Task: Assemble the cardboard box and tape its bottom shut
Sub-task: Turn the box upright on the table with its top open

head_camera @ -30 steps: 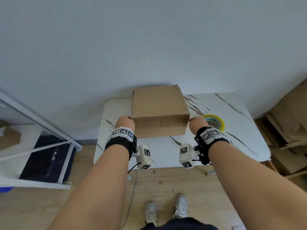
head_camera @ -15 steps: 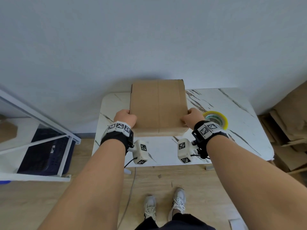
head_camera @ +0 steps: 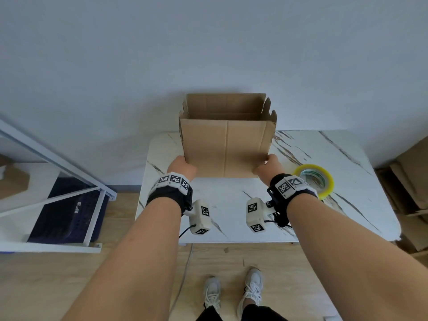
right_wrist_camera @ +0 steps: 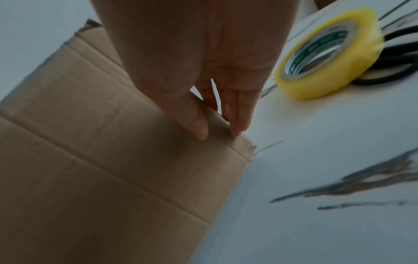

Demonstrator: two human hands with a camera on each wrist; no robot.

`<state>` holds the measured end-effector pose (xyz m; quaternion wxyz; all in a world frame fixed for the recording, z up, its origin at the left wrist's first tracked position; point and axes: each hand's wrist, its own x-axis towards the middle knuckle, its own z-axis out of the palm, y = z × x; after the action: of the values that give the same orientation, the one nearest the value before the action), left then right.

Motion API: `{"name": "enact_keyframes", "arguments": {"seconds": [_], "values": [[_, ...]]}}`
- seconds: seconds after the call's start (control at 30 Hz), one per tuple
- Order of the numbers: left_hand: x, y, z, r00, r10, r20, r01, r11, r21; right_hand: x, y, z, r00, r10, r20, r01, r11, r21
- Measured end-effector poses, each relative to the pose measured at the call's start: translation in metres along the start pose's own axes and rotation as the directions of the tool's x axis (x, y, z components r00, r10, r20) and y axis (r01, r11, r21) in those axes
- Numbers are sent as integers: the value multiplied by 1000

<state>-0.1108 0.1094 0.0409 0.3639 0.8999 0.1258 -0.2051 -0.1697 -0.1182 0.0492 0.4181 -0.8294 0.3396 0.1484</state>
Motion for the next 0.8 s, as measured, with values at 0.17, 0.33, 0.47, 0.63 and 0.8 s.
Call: {"name": "enact_keyframes", "arguments": {"seconds": [0.17,0.33,0.47,0.63,0.8], "values": [[18,0,-5,995,-12,-102,-5,986,-164,15,-14,17,999,16,-40,-8,979,205],[25,7,-13,997,44,-63,-54,984,-171,23,-35,20,1000,-19,7,17,971,237],[22,8,-12,997,73,-37,-76,994,-74,20,-35,15,998,-40,39,31,978,206],[7,8,-12,993,-44,-114,45,999,5,6,-14,-3,998,-5,-57,17,976,217],[-11,26,8,997,76,15,-77,976,206,-9,27,-36,983,32,-182,4,982,190]]}}
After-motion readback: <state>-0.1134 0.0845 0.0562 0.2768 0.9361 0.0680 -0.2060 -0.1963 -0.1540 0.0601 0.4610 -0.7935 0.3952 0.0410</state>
